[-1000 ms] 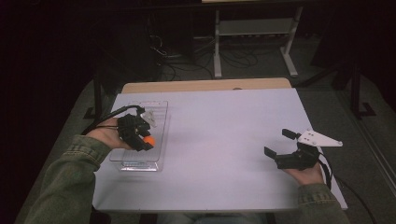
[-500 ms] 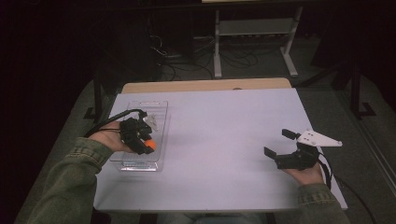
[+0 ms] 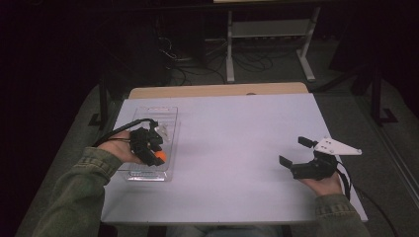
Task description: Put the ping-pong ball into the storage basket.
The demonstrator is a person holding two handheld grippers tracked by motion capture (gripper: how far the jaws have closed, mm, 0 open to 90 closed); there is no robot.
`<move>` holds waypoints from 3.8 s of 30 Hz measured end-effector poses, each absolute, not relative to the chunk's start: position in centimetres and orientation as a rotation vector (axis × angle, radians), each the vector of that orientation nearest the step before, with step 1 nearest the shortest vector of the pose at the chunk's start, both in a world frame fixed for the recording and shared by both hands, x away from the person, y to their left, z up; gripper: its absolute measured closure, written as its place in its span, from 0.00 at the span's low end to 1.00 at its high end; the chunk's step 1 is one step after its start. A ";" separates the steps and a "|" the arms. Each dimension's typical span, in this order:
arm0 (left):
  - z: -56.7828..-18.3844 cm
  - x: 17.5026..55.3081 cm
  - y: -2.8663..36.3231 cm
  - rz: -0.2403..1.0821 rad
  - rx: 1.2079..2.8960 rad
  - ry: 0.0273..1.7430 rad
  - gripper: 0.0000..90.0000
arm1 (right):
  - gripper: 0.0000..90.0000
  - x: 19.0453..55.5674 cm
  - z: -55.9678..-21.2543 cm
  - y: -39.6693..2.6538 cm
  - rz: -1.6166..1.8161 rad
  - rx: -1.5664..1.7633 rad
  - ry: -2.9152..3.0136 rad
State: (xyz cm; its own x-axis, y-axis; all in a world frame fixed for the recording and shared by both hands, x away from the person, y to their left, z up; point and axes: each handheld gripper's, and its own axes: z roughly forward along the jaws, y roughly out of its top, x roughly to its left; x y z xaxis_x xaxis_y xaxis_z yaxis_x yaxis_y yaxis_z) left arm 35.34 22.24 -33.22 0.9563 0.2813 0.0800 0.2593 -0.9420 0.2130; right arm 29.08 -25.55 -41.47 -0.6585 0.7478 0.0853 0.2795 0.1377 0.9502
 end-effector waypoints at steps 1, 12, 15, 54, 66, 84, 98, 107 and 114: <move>-33.3 35.4 22.2 0.161 2.910 0.407 0.56 | 0.00 29.1 -41.5 -25.5 1.535 0.986 2.011; -34.3 35.8 22.2 0.134 2.921 0.409 0.56 | 0.00 29.1 -41.5 -25.5 1.534 0.983 2.015; -34.6 36.0 22.3 0.127 2.917 0.417 0.56 | 0.00 29.1 -41.5 -25.5 1.533 0.983 2.016; -37.1 36.7 22.2 0.080 2.938 0.413 0.56 | 0.00 29.1 -41.5 -25.5 1.528 0.984 2.023; -36.6 36.6 22.4 0.089 2.920 0.449 0.48 | 0.00 29.1 -41.5 -25.5 1.530 0.987 2.024; -34.9 36.5 22.9 0.151 2.895 0.490 0.31 | 0.00 29.0 -41.5 -25.4 1.531 0.986 2.026; -32.8 36.3 23.4 0.174 2.783 0.532 0.10 | 0.00 29.0 -41.4 -25.4 1.533 0.982 2.024; -31.1 35.8 23.4 0.214 2.705 0.523 0.03 | 0.00 29.0 -41.4 -25.5 1.533 0.984 2.021; -29.8 35.1 24.1 0.274 2.621 0.529 0.00 | 0.00 28.9 -41.4 -25.5 1.535 0.986 2.017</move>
State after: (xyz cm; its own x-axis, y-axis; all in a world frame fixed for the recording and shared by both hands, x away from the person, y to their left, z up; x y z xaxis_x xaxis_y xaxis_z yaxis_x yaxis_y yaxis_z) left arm 35.13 24.05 -29.84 0.9067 0.4091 0.1028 0.3197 -0.8254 0.4653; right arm 28.94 -25.50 -41.41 -0.6612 0.7451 0.0873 0.2830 0.1399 0.9489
